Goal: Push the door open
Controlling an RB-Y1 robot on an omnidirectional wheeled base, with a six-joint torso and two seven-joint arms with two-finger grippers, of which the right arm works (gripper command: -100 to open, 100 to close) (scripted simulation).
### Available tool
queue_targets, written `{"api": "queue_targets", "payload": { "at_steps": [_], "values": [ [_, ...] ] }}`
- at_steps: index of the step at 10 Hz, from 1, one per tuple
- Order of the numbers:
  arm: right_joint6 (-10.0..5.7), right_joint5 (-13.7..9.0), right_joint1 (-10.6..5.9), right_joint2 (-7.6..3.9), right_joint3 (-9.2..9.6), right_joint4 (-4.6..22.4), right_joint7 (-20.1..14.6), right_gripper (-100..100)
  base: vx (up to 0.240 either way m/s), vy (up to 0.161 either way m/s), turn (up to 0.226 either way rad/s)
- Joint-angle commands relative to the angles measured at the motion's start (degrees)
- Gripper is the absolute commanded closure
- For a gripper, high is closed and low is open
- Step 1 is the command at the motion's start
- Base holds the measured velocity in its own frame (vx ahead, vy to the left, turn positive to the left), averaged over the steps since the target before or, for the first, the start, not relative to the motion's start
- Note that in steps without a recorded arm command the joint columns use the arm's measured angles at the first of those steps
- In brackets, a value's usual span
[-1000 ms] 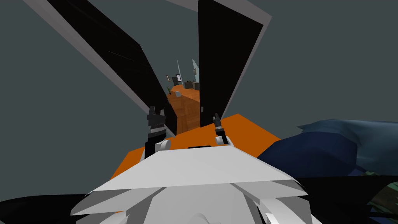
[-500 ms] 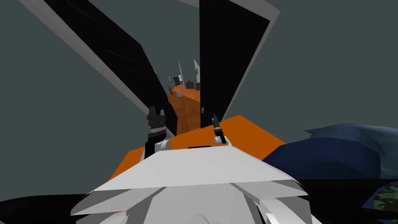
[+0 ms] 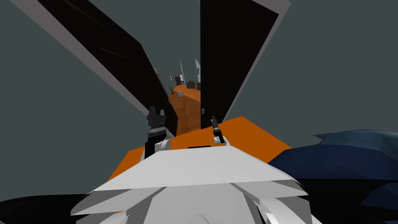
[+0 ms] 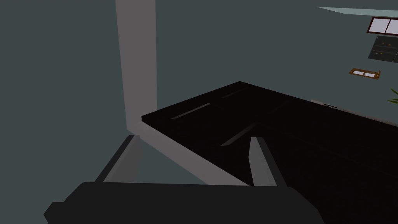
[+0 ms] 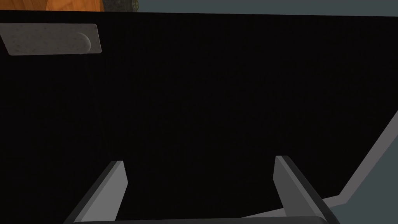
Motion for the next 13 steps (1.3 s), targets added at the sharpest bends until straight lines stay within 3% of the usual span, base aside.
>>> {"api": "queue_targets", "payload": {
  "at_steps": [1, 3, 4, 8, 9, 12, 13],
  "values": [
    [-0.65, 0.0, -0.36, 0.01, 0.02, 1.8, 0.0, -100, 0.058, -0.032, 0.022],
    [-1.3, 0.1, -1.64, 0.35, 0.1, 5.1, 0.1, -100, 0.065, -0.026, 0.044],
    [-1.3, 0.1, -1.64, 0.35, 0.1, 5.3, 0.1, -100, 0.059, -0.029, 0.021],
    [-2.56, 0.3, -4.1, 1.1, 0.24, 12.0, 0.2, -100, 0.079, -0.038, 0.051],
    [-2.56, 0.3, -4.1, 1.1, 0.24, 12.2, 0.2, -100, 0.061, -0.026, 0.012],
    [-3.45, 0.4, -5.82, 1.75, 0.34, 16.7, 0.3, -100, 0.067, -0.032, 0.042],
    [-3.45, 0.4, -5.82, 1.75, 0.34, 16.9, 0.3, -100, 0.063, -0.023, 0.021]
  ]
}}
